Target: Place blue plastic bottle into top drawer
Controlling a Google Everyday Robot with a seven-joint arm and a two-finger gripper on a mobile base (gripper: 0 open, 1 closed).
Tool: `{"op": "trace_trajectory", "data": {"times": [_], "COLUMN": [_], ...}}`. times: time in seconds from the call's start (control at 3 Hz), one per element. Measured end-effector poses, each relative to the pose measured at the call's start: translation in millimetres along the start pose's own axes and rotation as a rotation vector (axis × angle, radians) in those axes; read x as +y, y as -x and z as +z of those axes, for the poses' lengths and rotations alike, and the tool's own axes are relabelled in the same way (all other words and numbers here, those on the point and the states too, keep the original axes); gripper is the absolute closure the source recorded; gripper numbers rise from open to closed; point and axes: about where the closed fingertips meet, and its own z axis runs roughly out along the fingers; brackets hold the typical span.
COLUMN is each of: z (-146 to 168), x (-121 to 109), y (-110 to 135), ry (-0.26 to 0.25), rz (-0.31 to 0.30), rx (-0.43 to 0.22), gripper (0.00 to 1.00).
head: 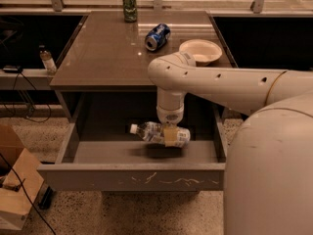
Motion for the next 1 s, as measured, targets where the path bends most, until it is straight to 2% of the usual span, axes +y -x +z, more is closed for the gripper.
{"op": "trace_trajectory", "data": {"times": [0.33, 0.67, 1.0], "z": [16.2, 17.7, 17.7], "x": [10.9, 12.4, 12.4], "y": [-1.9, -1.0, -1.0], "ry": [0.068, 0.075, 0.075], "rz": [0.013, 0.016, 0.016], "rx": [-0.046, -0.053, -0.053], "gripper": [0.22, 0.01, 0.00]}}
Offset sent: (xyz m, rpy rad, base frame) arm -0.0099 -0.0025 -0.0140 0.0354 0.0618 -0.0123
